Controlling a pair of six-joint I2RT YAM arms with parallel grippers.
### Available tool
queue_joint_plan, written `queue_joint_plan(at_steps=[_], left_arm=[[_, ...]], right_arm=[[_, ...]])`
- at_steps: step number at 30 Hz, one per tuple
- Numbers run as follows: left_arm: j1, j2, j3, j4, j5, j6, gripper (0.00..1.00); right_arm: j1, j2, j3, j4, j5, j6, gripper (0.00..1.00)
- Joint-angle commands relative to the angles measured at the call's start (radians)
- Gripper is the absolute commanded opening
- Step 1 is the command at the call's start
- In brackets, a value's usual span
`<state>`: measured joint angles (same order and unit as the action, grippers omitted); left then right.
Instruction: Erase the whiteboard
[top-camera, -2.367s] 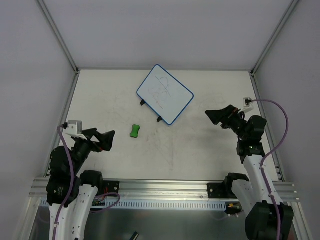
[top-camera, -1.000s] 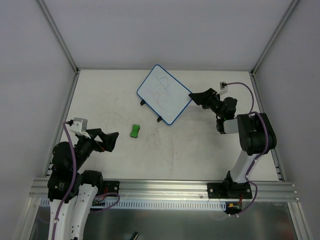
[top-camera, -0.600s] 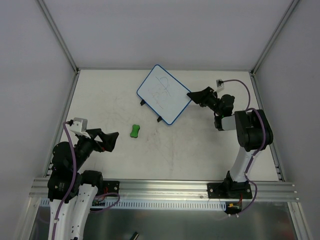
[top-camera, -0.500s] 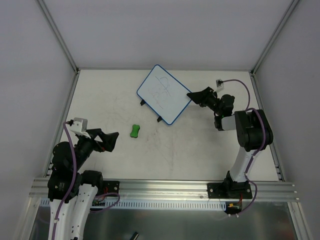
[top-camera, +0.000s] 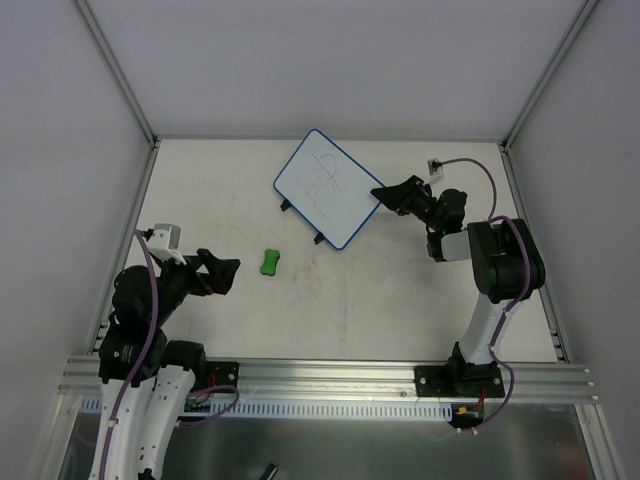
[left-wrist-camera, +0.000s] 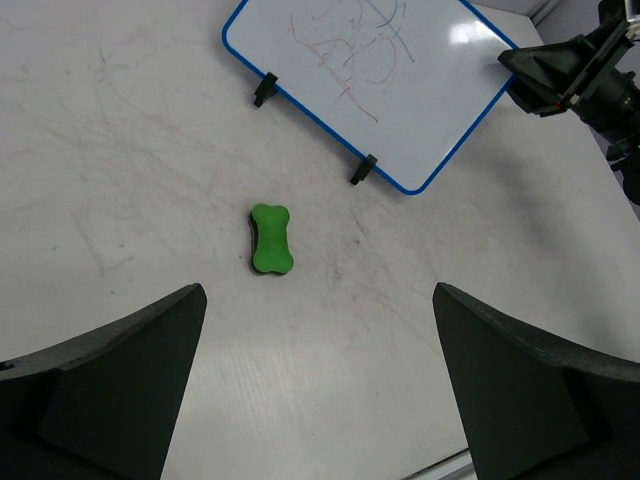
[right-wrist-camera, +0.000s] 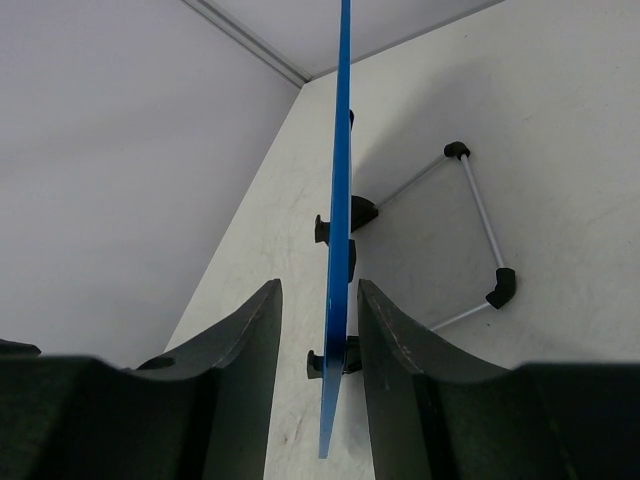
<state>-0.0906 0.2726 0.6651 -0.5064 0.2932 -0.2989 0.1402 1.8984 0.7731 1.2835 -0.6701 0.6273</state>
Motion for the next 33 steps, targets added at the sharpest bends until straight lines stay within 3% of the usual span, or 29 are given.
queue_joint_plan(at_steps=[1, 5, 13, 18, 24, 30, 33], left_arm=[[0.002, 0.094, 0.057, 0.031, -0.009, -0.086, 0.99], [0.002, 0.149, 0.076, 0.048, -0.055, -0.132, 0.99], [0.003, 0.252, 0.050, 0.071, -0.077, -0.198, 0.99], [-0.003, 0.336, 0.059, 0.081, -0.077, -0.216, 0.99], [-0.083, 0.447, 0.096, 0.106, -0.149, -0.221, 0.99], [-0.262, 0.574, 0.129, 0.108, -0.373, -0.186, 0.99], [-0.284, 0.654, 0.139, 0.108, -0.411, -0.175, 0.99]], right_arm=[[0.006, -0.006, 0.002, 0.201, -0.020, -0.023, 0.39], [0.006, -0.004, -0.005, 0.201, -0.022, -0.023, 0.37], [0.006, 0.014, 0.008, 0.200, -0.025, -0.006, 0.19], [0.006, 0.024, 0.015, 0.200, -0.023, 0.003, 0.17], [0.007, 0.033, 0.018, 0.200, -0.023, 0.009, 0.09], [0.009, 0.030, 0.023, 0.174, -0.025, 0.014, 0.00], [0.013, 0.027, 0.032, 0.166, -0.039, 0.015, 0.00]])
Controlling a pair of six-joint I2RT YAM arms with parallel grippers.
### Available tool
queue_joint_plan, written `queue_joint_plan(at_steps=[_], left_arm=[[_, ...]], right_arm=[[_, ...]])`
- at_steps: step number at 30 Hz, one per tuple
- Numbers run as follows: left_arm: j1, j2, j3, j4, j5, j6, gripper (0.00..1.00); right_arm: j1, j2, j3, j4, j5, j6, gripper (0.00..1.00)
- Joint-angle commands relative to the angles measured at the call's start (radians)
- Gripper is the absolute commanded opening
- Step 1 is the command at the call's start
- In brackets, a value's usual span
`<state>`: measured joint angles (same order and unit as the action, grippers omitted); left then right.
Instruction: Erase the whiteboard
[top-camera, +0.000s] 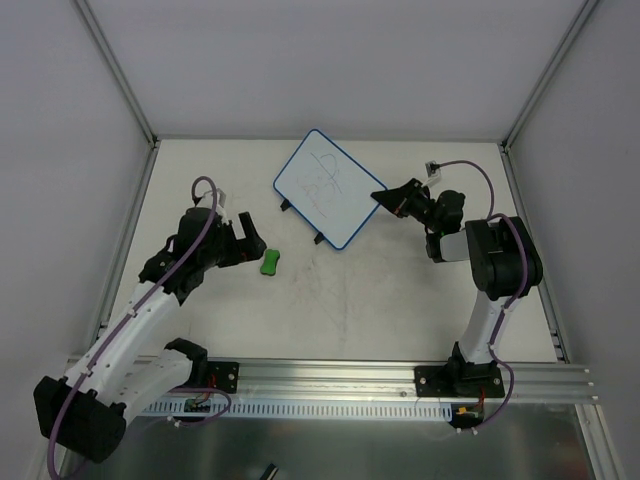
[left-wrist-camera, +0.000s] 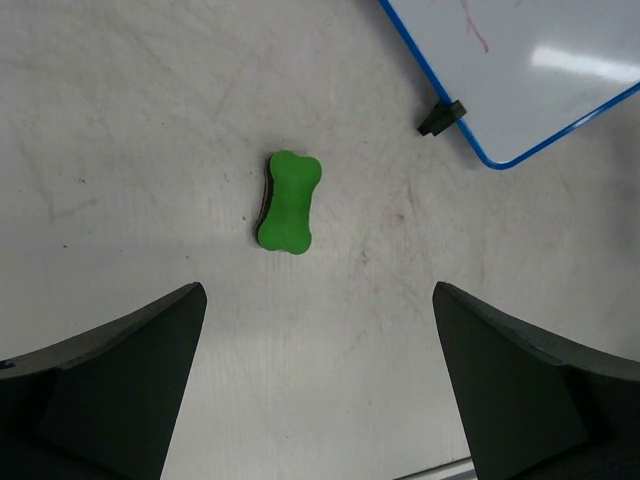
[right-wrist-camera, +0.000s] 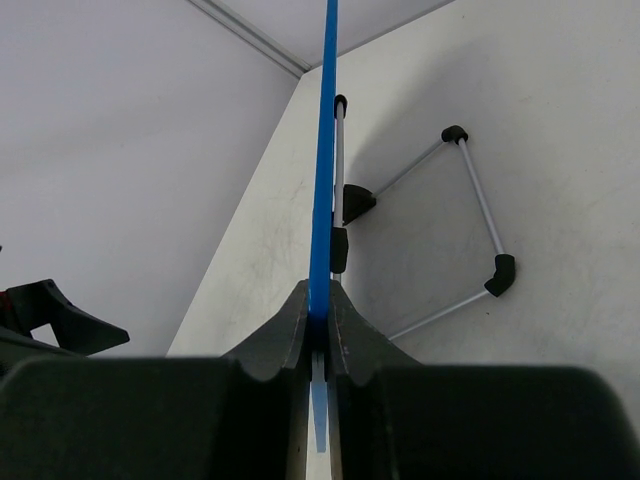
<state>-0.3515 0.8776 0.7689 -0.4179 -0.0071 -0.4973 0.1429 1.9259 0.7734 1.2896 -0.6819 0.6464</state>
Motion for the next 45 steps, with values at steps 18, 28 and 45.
queue_joint_plan(at_steps=[18, 28, 45], left_arm=[[-0.035, 0.474, 0.201, 0.028, 0.087, 0.335, 0.84], [-0.079, 0.635, 0.245, 0.030, -0.041, 0.367, 0.75], [-0.121, 0.762, 0.257, 0.079, -0.079, 0.270, 0.60]], right_arm=[[0.024, -0.007, 0.046, 0.114, -0.039, -0.025, 0.00], [0.026, 0.001, 0.053, 0.114, -0.042, -0.022, 0.00], [0.024, 0.002, 0.053, 0.114, -0.041, -0.019, 0.00]])
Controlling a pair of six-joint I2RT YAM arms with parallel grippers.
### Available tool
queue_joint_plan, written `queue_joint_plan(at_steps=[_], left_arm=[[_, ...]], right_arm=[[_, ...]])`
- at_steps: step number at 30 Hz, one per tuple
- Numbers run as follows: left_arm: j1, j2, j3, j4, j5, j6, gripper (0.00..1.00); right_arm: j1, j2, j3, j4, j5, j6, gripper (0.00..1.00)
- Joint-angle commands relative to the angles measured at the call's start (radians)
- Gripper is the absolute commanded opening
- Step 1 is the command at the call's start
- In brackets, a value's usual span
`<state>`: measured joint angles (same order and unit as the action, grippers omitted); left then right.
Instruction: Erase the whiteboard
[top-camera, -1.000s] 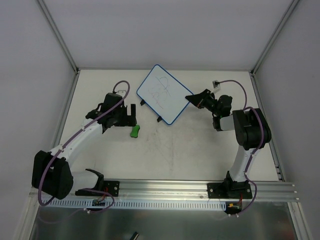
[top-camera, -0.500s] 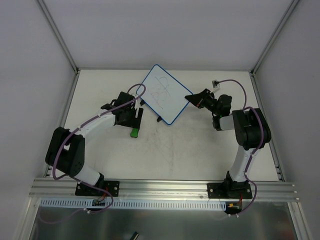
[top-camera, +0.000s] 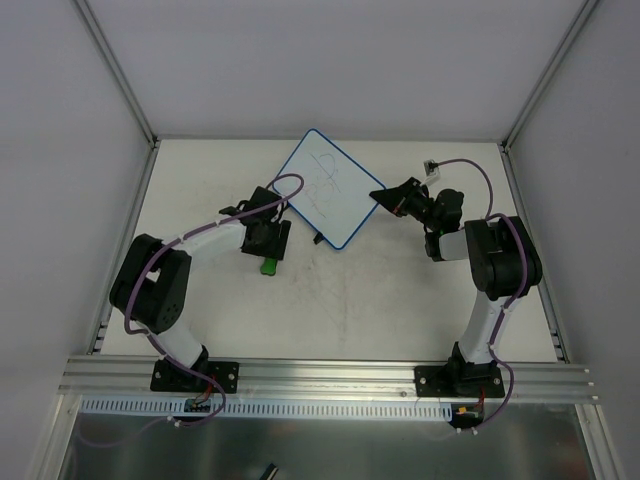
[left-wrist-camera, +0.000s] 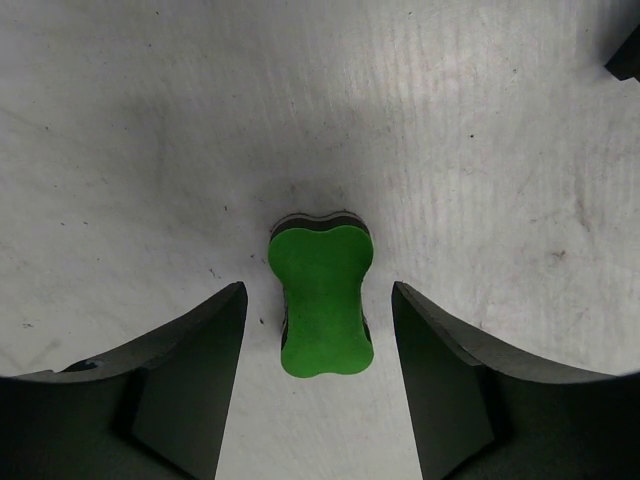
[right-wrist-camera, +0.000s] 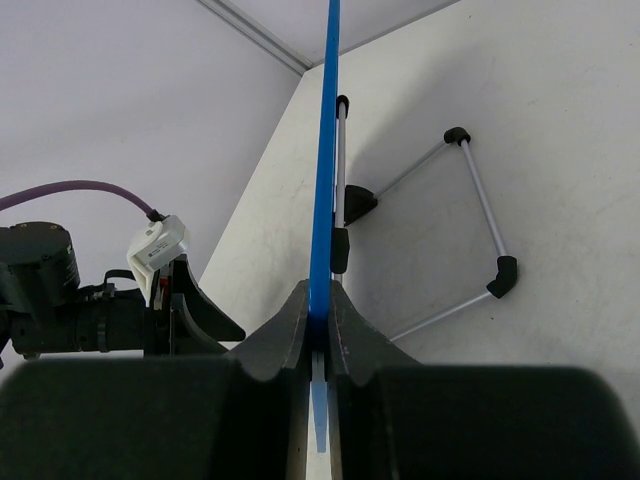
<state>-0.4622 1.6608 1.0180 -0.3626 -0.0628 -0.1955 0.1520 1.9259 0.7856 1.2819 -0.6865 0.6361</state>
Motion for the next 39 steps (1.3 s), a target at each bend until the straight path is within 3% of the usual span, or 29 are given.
queue_joint_plan(at_steps=[1, 22, 25, 39], left_arm=[[-0.013, -0.018, 0.008, 0.024, -0.022, -0.044, 0.60], [-0.020, 0.043, 0.002, 0.045, -0.032, -0.104, 0.55], [-0.020, 0.044, -0.002, 0.047, -0.034, -0.105, 0.48], [-0.020, 0.030, -0.021, 0.047, -0.026, -0.104, 0.43]], right_arm=[[0.015, 0.004, 0.041, 0.122, -0.038, -0.009, 0.00], [0.014, 0.010, 0.044, 0.123, -0.041, -0.003, 0.00], [0.012, 0.010, 0.046, 0.125, -0.041, -0.003, 0.00], [0.011, 0.013, 0.044, 0.125, -0.038, 0.001, 0.00]])
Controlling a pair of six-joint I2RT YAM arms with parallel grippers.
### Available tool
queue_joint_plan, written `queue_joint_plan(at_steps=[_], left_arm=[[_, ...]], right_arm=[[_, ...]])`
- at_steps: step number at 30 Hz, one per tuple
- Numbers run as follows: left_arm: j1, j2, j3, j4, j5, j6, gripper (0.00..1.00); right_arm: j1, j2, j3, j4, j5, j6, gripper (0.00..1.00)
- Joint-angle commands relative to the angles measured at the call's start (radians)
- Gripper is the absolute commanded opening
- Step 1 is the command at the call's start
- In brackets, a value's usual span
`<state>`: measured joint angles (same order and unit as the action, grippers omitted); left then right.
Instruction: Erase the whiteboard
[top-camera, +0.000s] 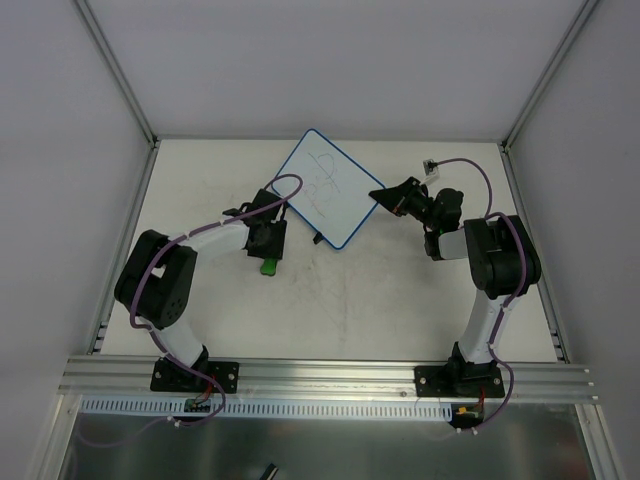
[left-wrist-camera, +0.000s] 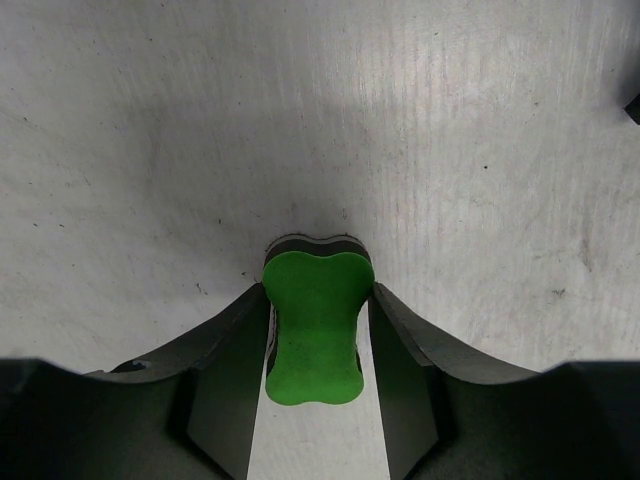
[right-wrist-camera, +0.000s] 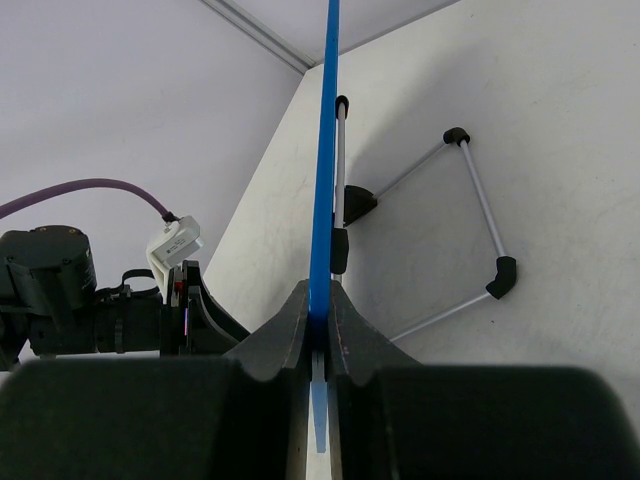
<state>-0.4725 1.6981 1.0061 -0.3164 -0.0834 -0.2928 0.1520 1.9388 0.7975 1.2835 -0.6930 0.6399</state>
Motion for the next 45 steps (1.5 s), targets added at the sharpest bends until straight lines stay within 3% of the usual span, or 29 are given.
queue_joint_plan(at_steps=[1, 4, 11, 21, 29, 39, 45], left_arm=[[-0.011, -0.006, -0.009, 0.000, -0.006, -0.005, 0.43], [-0.011, -0.009, -0.014, -0.001, -0.001, -0.003, 0.48], [-0.012, -0.031, -0.024, 0.000, 0.002, 0.003, 0.50], [-0.011, -0.041, -0.029, -0.001, 0.011, 0.011, 0.40], [-0.011, -0.063, -0.037, -0.001, 0.007, 0.014, 0.48], [-0.012, -0.068, -0.040, -0.007, 0.011, 0.020, 0.43], [-0.011, -0.045, -0.038, -0.013, 0.013, 0.021, 0.46]], right_arm=[[0.012, 0.000, 0.032, 0.123, -0.033, -0.002, 0.00], [0.009, 0.000, 0.034, 0.125, -0.033, 0.000, 0.00], [0.009, 0.003, 0.037, 0.125, -0.033, 0.001, 0.00], [0.009, 0.006, 0.039, 0.125, -0.036, 0.003, 0.00], [0.009, 0.009, 0.043, 0.125, -0.039, 0.007, 0.00], [0.011, 0.011, 0.043, 0.126, -0.037, 0.009, 0.00], [0.009, 0.011, 0.040, 0.126, -0.036, 0.010, 0.00]])
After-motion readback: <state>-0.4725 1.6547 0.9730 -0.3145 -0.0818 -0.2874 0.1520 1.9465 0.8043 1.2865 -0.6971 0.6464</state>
